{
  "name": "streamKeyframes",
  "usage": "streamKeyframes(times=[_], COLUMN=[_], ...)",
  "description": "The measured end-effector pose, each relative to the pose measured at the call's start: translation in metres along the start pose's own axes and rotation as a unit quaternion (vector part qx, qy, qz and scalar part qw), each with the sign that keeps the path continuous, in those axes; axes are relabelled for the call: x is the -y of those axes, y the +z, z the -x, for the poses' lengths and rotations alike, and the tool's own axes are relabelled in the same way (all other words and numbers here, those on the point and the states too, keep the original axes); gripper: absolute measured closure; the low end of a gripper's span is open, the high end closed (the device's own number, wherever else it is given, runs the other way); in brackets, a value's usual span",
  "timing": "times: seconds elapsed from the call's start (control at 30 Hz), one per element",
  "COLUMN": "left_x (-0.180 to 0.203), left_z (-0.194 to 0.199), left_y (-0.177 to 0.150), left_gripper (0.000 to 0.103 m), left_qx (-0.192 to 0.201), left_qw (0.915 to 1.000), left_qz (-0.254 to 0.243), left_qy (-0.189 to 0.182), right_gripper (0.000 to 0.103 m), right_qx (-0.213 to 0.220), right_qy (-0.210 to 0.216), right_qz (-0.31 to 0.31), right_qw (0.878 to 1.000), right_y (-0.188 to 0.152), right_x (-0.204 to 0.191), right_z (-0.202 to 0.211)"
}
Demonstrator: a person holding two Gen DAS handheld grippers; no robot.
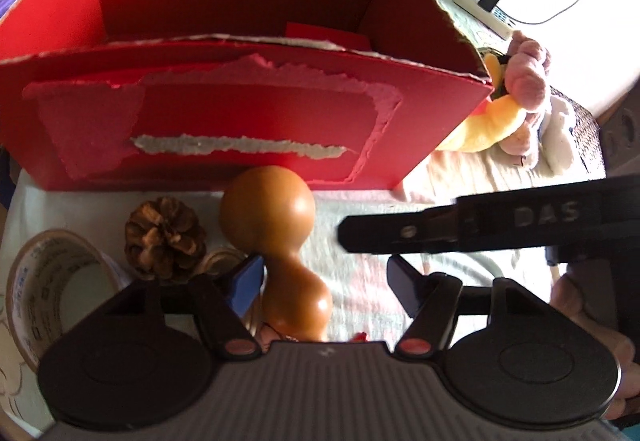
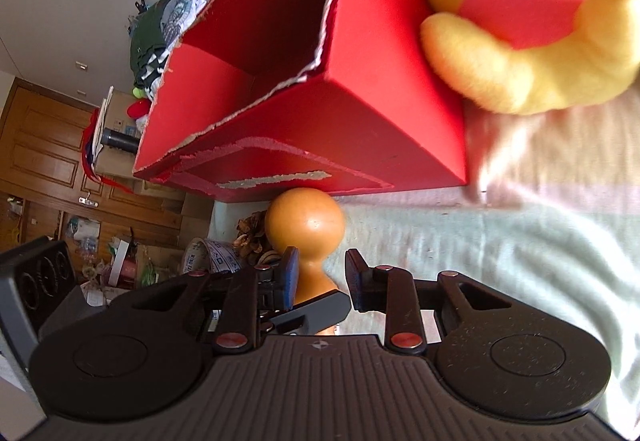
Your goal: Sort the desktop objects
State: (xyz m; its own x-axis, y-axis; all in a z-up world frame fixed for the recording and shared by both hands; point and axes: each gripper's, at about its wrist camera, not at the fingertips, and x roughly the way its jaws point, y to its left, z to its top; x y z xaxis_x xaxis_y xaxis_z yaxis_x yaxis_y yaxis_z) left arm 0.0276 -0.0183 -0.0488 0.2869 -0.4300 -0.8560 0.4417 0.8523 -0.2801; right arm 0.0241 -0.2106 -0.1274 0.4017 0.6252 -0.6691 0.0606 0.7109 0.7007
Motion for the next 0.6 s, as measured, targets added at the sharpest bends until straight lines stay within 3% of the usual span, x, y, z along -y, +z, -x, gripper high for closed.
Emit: streamKeyframes(times=[0.2,0.33,0.4,0.6], left_x=[0.008,0.006,0.005,0.011], left_z=[-0.005,-0.007,-0.007,-0.013], left_y=[0.002,0.004,0.005,0.007], left_gripper=[0.030,0.034,0.034,0.025], left_qx=[-0.012,-0.018,-0.020,-0.025], left_qw=[0.9992,0.9987,0.9987,0.9979], left_qz=[-0.039,-0.047,-0.045,-0.056], left_qy=[-0.008,-0.012,-0.017,-0.023], right_gripper=[0.073,0.073,0.069,0.069], right_qx=[-0.021,-0.035,-0.040,-0.042], right_qy=[0.003,0.020,0.023,0.042], right_qz=[-0.001,-0.011,-0.008,-0.028], right_qw=[1.000,0.999,0.999,0.998], right_y=[0.003,0.004,0.005,0.001], right_x=[-0.002,0.002,0.003,0.018], right_z=[-0.019,-0.023,-0.025,-0.018])
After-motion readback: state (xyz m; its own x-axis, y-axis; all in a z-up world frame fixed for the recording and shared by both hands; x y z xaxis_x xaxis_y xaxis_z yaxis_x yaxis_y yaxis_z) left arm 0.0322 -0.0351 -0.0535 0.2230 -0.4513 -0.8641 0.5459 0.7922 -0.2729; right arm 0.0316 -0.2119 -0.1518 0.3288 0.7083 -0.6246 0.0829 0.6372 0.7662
